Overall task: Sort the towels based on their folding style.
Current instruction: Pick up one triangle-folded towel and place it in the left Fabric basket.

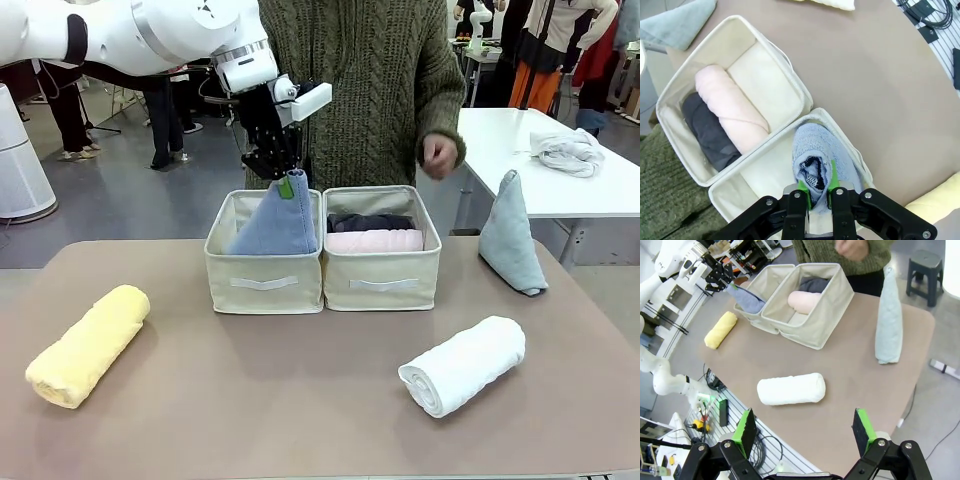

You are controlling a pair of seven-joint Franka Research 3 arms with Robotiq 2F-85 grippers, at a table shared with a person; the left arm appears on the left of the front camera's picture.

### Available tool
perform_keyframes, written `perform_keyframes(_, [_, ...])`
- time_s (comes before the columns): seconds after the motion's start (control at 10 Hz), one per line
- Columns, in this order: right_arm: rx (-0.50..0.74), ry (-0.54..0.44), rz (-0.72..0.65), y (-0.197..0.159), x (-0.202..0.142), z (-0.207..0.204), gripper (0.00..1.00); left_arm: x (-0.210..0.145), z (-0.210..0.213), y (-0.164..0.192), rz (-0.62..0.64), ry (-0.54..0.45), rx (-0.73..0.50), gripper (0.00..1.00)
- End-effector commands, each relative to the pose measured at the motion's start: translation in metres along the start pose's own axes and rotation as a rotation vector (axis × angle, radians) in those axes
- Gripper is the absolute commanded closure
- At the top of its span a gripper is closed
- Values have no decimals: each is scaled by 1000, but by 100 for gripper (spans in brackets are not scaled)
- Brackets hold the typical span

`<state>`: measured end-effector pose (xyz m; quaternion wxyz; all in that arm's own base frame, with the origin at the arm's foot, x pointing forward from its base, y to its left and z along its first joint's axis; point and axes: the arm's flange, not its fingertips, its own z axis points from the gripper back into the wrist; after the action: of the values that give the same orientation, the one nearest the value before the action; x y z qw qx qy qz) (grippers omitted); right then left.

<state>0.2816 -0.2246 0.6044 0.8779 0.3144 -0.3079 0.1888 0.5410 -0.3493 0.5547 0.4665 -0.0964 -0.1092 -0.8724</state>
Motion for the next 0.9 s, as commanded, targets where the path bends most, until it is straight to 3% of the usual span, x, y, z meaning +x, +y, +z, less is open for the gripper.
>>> perform_keyframes(0.0, [17,-14,7,1,0,-1,0,-2,-10,-3,-44,-9,-17,85])
perform_keyframes(0.5, [17,-14,7,1,0,-1,0,1,-46,2,-53,21,-77,85])
perform_keyframes(0.8, [17,-14,7,1,0,-1,0,-2,-69,5,40,101,-100,85])
